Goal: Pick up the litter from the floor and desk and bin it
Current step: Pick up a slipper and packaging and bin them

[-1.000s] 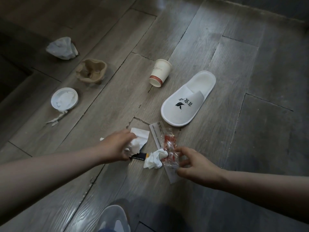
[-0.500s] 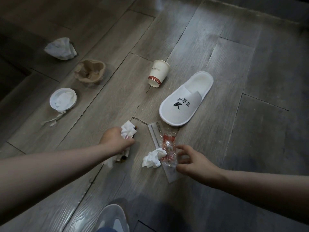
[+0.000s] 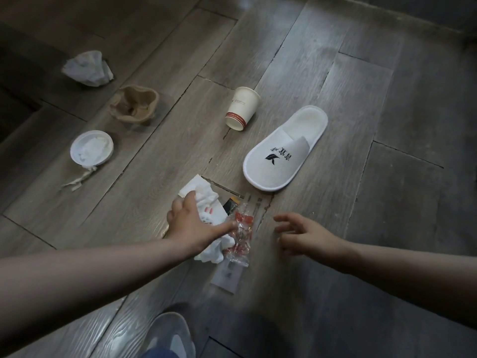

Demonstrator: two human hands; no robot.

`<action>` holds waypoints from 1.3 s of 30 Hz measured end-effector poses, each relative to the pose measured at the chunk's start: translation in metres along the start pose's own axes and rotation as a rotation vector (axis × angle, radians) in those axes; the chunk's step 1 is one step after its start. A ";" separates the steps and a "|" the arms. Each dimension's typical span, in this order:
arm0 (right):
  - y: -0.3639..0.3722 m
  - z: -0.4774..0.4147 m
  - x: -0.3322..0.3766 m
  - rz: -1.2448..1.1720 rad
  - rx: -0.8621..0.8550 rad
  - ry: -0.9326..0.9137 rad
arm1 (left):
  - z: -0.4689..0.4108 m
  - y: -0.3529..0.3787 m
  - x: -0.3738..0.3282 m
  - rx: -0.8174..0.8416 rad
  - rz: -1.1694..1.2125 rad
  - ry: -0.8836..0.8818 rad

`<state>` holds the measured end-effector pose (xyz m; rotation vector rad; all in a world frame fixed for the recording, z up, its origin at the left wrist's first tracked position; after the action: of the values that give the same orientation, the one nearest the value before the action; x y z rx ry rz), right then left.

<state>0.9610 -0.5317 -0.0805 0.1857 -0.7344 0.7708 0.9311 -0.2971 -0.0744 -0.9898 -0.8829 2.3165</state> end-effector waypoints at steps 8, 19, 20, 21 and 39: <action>0.000 0.005 -0.014 0.076 0.002 0.006 | 0.008 0.028 -0.019 0.043 -0.295 0.147; -0.006 0.011 -0.016 0.091 -0.016 -0.009 | 0.000 0.030 -0.021 0.021 -0.482 0.260; -0.007 0.011 -0.015 0.092 -0.020 -0.011 | 0.001 0.030 -0.022 0.022 -0.469 0.269; -0.007 0.010 -0.015 0.095 -0.022 -0.011 | 0.001 0.030 -0.024 0.023 -0.458 0.278; -0.007 0.013 -0.016 0.100 0.002 -0.009 | 0.003 0.040 -0.033 0.043 -0.490 0.212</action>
<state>0.9508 -0.5510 -0.0804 0.1551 -0.7563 0.8659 0.9428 -0.3466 -0.0861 -0.8656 -0.8693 1.7783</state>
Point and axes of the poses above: each hand's wrist, its own z-axis away from the middle knuckle, its own y-axis out of the palm, x = y × z, the point moved 9 cm from there along -z, towards the middle knuckle, and after that the axes turned 1 degree about x, right-handed, at the moved point
